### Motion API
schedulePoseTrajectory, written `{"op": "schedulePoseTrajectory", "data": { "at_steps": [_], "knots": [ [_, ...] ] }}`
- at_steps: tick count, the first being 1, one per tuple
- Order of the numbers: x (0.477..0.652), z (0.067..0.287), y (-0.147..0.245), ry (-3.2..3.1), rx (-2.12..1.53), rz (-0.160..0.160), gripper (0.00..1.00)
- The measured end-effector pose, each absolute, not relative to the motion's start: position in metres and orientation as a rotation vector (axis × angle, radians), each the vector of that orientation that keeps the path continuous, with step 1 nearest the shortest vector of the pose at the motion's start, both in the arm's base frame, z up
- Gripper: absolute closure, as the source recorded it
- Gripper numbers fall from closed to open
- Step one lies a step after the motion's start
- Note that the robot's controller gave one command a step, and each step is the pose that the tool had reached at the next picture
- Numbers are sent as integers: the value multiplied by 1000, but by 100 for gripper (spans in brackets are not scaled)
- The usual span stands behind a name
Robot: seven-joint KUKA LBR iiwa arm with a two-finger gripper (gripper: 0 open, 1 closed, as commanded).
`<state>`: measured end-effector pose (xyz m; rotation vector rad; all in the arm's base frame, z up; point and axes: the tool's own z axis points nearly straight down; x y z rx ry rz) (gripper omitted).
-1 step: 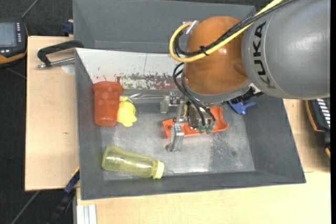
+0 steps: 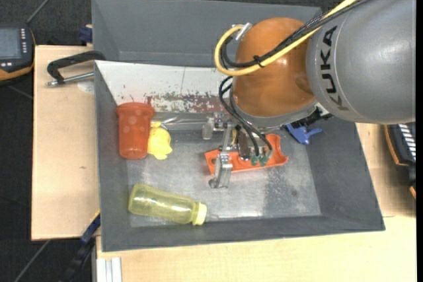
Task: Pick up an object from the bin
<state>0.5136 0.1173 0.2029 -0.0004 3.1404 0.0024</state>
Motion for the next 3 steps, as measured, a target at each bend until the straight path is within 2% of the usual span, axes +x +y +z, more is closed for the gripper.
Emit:
{"op": "schedulePoseTrajectory", "data": {
  "at_steps": [1,2,3],
  "knots": [
    [547,141,61,3136,-175,2,0],
    [559,155,12,3119,-355,4,0],
    [584,141,5,3124,-222,4,0]
  ]
}}
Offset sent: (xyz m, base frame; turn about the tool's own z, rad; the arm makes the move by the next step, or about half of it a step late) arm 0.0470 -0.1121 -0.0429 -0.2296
